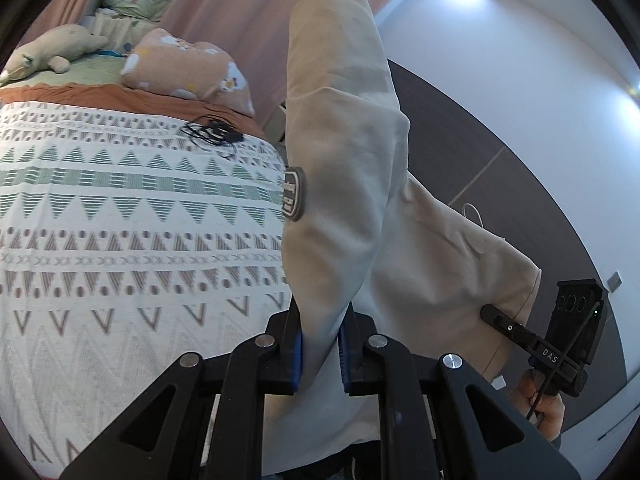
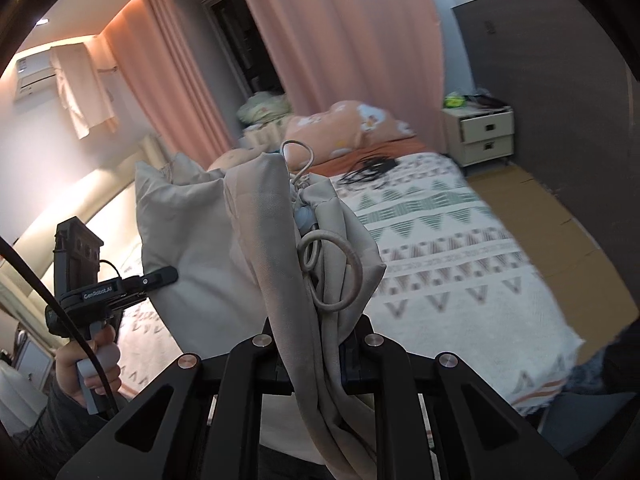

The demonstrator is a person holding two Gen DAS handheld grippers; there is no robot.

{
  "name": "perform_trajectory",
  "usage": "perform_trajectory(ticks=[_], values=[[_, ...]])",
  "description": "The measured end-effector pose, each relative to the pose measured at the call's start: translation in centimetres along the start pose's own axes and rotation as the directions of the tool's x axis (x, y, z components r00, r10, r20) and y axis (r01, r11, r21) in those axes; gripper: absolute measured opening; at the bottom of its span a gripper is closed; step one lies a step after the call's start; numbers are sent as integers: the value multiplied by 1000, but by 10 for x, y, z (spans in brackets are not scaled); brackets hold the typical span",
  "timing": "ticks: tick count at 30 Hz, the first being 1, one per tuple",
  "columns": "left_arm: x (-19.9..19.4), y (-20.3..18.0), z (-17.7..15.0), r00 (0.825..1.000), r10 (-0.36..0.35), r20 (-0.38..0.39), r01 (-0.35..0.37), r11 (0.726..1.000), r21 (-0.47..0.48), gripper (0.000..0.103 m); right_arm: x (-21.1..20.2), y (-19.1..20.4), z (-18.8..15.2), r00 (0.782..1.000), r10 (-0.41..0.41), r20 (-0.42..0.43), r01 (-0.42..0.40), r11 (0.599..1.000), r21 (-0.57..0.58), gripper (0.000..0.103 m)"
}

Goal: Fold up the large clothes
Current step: 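Grasp the shirt edge with both tools and lift it off the bed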

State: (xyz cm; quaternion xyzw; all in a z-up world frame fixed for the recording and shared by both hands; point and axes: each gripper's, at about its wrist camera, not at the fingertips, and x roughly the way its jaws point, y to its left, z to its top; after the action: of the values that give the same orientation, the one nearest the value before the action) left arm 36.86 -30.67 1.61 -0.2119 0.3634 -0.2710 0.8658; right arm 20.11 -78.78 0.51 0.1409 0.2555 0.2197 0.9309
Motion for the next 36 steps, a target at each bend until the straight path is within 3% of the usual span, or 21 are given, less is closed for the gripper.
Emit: perform_trajectory(ticks=[9,16,23,36], values=[[69,-53,2,991,-101,-87,105,994,36,15,-53,-17,1,993,-115,40,115,993,6,11],[127,-78,2,974,-150,-172,157,987,27,15,-72,-16,4,979,-201,29,201,980,10,11],[196,-69,6,952,-161,-261,167,986,1,15,-39,-13,26,961,-273,-45,275,961,39,11],[312,-17,22,942,-70,-328,82,996,23,16,73,-7,37,918,-345,-195,365,928,74,11]])
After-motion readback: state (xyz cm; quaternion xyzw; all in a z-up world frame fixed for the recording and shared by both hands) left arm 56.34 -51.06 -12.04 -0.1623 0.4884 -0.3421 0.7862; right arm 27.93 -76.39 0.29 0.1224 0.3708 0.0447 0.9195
